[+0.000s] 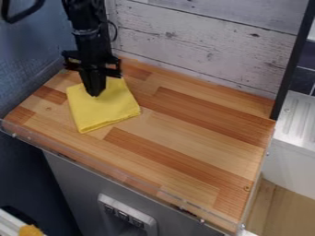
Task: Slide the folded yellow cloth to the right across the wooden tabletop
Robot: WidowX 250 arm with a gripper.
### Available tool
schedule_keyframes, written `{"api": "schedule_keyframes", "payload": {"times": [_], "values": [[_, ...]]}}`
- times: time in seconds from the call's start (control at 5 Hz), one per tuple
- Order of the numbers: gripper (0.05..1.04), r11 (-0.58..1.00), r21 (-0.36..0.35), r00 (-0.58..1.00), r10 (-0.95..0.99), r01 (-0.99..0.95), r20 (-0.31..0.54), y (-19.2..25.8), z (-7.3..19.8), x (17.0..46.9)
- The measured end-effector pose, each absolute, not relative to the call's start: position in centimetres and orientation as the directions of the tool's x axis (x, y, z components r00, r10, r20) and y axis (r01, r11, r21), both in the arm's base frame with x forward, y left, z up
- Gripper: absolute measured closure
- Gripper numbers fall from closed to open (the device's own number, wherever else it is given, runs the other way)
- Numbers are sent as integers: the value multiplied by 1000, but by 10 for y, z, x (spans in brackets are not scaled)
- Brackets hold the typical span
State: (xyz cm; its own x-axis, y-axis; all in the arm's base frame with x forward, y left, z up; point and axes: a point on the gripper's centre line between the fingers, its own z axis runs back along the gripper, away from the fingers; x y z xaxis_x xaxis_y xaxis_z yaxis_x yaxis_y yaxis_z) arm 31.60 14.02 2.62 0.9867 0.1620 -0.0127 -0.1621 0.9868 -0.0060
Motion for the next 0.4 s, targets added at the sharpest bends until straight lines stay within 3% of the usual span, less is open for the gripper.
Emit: {"api": "schedule_keyframes", "payload": {"times": [0.4], "values": [[1017, 987, -3, 987, 159, -159, 9, 140, 13, 321]]}}
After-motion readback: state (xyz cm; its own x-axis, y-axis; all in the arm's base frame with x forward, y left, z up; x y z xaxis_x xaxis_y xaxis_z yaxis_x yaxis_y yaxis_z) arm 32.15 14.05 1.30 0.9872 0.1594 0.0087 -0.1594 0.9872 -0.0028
